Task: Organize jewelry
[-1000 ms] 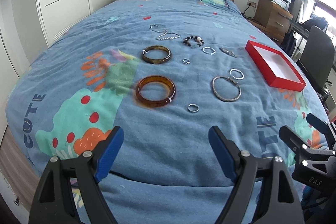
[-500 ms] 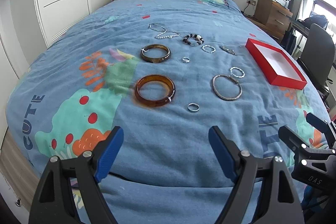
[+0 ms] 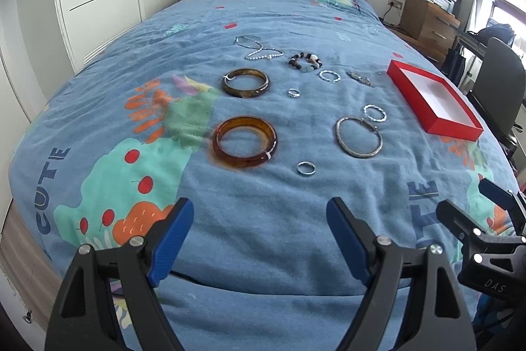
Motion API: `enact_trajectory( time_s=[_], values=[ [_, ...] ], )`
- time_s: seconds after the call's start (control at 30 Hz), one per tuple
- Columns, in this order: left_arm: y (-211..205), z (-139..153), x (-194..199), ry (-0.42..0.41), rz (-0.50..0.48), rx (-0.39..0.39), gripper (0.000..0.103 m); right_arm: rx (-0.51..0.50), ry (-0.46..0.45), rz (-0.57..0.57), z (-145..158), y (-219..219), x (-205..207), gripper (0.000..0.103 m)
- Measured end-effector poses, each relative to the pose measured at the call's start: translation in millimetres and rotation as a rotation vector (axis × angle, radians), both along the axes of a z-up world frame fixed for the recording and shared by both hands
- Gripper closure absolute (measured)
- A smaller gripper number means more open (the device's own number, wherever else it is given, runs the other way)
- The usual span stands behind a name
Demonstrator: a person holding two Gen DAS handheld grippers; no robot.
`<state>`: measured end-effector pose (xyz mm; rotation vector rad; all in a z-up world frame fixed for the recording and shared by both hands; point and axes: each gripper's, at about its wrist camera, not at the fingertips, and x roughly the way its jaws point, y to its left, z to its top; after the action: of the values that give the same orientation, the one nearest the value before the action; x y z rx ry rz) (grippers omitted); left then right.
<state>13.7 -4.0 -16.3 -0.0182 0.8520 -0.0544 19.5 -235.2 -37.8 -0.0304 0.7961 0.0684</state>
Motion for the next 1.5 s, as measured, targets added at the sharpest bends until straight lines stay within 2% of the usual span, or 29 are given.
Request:
enact_trajectory(
  time_s=[0.87,1.5],
  values=[
    [-3.1,-2.4,9.0,0.001,-0.013,0.024,0.021,0.026,0.014,0.017,-6.4,-3.7,7.9,0.009],
    [-10.3,-11.0,17.2,0.009,-0.041,0.022,0.021,0.030,0.015,0.035,-7.6,-3.2,16.5,0.009]
  ],
)
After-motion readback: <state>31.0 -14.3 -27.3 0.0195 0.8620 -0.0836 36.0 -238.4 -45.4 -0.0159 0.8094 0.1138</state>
